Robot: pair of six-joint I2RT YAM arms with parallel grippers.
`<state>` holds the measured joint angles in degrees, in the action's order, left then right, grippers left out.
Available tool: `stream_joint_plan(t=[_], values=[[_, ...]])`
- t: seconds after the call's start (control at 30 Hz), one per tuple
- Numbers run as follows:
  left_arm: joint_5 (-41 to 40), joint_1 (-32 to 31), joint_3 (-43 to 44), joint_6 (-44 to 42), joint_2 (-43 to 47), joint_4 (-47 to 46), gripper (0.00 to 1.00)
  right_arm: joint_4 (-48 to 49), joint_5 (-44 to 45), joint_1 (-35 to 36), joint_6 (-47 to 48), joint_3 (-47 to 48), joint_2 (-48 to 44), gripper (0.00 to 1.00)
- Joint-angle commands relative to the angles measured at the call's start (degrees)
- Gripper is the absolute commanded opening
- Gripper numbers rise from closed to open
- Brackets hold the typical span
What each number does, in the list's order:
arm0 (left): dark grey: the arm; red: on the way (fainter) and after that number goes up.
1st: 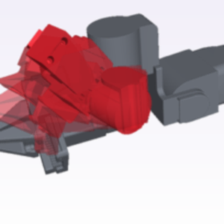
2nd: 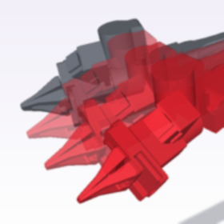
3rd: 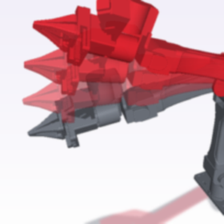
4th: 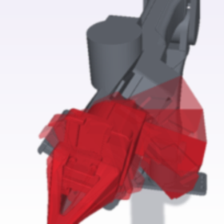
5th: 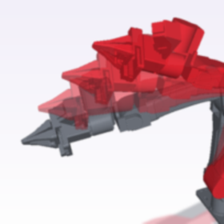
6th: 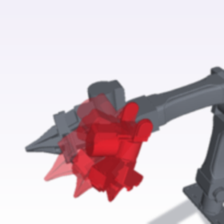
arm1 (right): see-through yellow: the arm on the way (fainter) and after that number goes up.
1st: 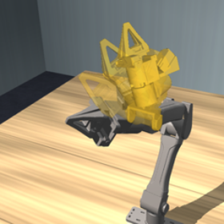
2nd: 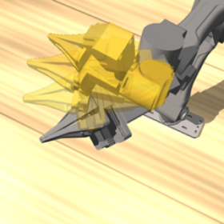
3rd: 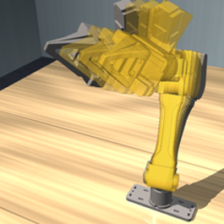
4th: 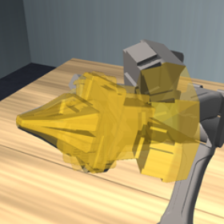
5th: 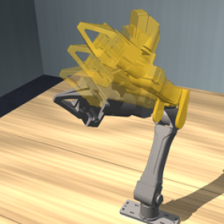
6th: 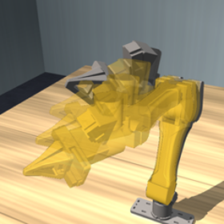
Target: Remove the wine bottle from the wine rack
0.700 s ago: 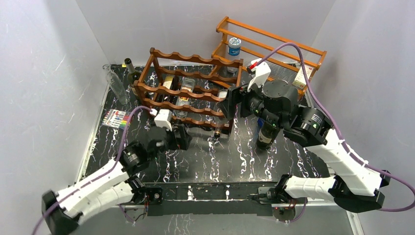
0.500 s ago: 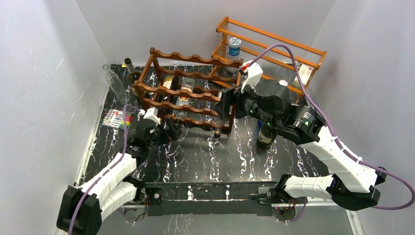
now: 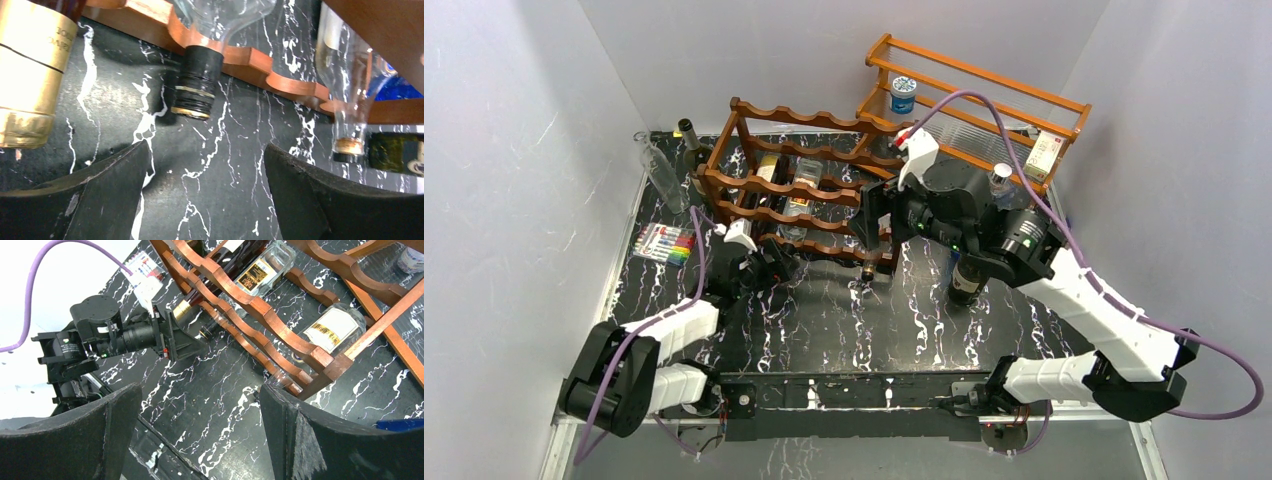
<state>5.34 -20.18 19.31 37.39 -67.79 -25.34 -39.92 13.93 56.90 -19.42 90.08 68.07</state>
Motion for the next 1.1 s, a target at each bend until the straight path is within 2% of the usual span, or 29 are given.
stream_joint_plan(t=[0.0,0.13,0.3,0.57,0.7,0.77,0.93,1.07], values=[[-5.9,0.3,0.2,-0.4,-1.5,-5.5,0.83,3.0,0.7,0.1,2.7,1.6,2.6,0.98],[-2.4,0.2,-1.5,-0.6,-4.7,-14.9,0.73,3.1,1.5,0.0,5.0,2.3,5.6,0.98],[-1.1,0.3,0.7,-1.2,-9.9,-17.3,0.61,3.3,1.6,-1.1,7.4,4.1,9.9,0.98],[-0.7,0.5,2.4,-1.6,-16.7,-20.9,0.53,2.9,1.0,-3.6,11.5,9.3,16.0,0.98],[-1.2,0.8,2.4,-2.9,-18.6,-23.3,0.58,2.5,0.3,-4.1,12.5,11.0,17.9,0.98],[-1.1,1.1,2.8,-3.9,-19.9,-24.6,0.57,2.5,-0.4,-4.3,12.7,11.2,18.4,0.98],[1.0,1.6,3.1,-4.9,-20.6,-25.6,0.40,3.1,-0.8,-5.0,12.8,10.6,19.5,0.98],[2.2,1.7,2.1,-4.8,-15.9,-21.8,0.27,2.7,0.9,-5.3,14.4,10.9,21.4,0.98]])
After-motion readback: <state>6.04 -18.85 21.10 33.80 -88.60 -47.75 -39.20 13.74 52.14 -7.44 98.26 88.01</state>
